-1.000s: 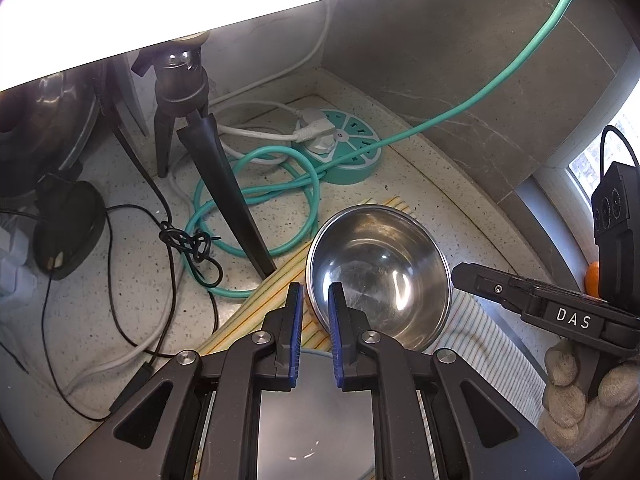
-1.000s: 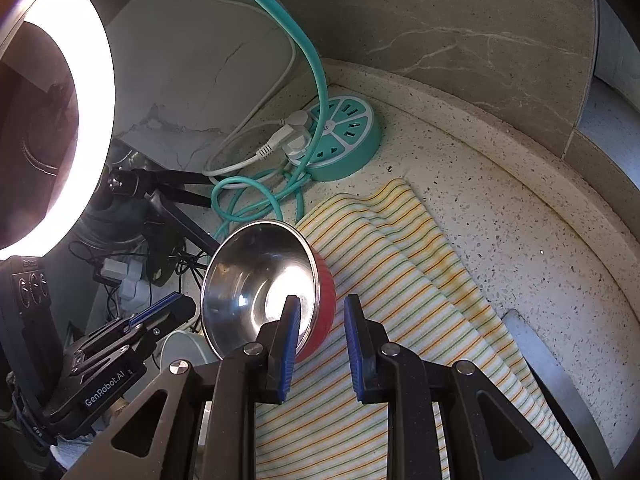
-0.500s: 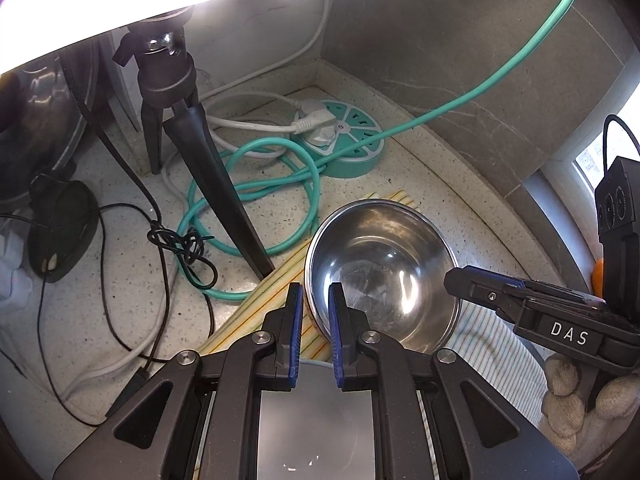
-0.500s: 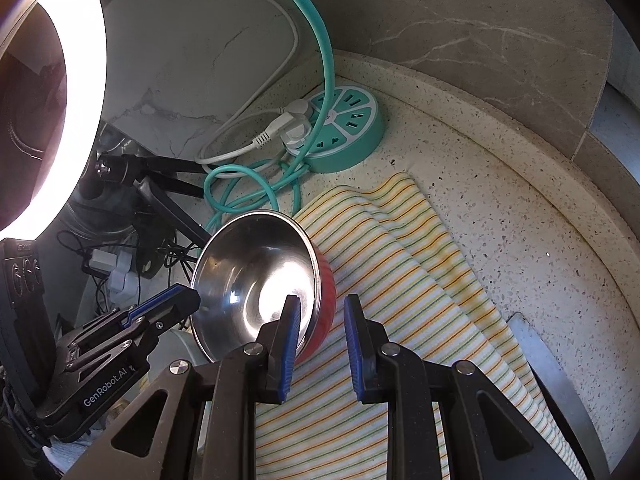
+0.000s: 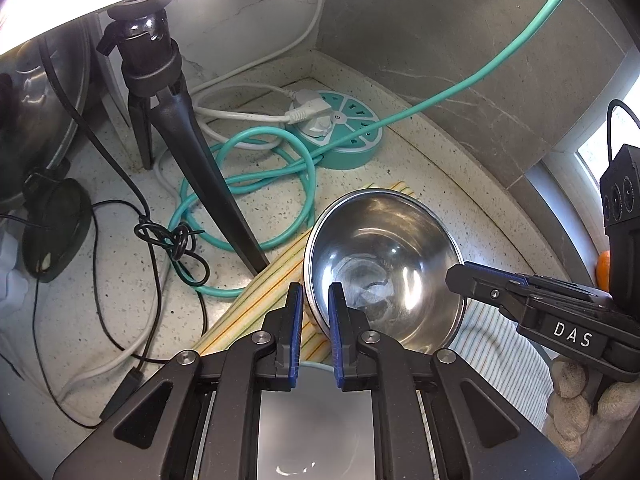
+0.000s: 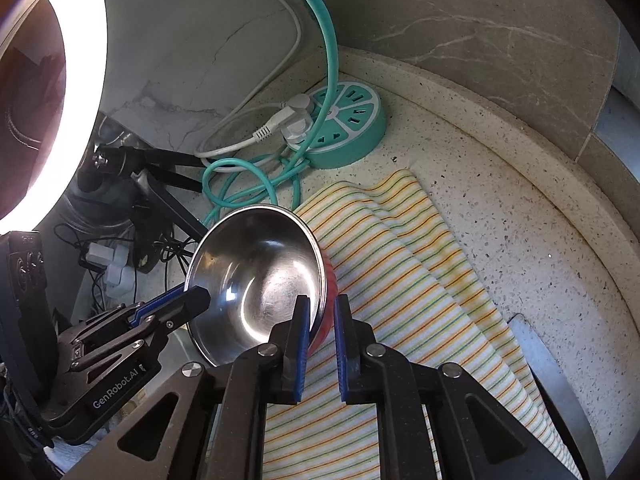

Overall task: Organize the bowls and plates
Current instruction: 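Close both grippers together on the red bowl's rim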

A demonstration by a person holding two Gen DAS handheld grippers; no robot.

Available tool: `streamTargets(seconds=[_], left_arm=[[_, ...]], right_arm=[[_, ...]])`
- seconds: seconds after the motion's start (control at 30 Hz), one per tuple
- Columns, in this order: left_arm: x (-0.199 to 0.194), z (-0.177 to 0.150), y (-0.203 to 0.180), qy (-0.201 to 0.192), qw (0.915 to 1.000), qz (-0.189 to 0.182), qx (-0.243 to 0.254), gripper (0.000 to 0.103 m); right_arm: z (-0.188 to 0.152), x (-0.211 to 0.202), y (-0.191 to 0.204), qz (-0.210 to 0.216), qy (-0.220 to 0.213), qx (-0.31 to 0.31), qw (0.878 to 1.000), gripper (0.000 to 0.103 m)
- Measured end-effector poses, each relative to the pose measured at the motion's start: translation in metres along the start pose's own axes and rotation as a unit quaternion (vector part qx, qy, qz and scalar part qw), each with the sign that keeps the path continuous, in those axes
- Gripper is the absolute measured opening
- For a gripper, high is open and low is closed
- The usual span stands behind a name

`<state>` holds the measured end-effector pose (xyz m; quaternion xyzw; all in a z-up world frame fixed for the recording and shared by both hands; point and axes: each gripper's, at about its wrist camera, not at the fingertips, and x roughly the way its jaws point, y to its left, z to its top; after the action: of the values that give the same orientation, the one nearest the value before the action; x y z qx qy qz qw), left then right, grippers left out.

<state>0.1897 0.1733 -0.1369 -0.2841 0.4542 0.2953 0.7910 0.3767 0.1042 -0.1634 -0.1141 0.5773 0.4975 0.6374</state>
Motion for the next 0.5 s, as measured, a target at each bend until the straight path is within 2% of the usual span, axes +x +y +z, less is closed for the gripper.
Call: streamTargets(seconds=[0.5], left_arm=[[-0.0047,0.0005,-0.0023,-0.008,1.0,0.001,0.004,0.008]], right_arm=[[-0.0007,0.0,-0.001,0.0,0.004,0.005,1.0,0.007]])
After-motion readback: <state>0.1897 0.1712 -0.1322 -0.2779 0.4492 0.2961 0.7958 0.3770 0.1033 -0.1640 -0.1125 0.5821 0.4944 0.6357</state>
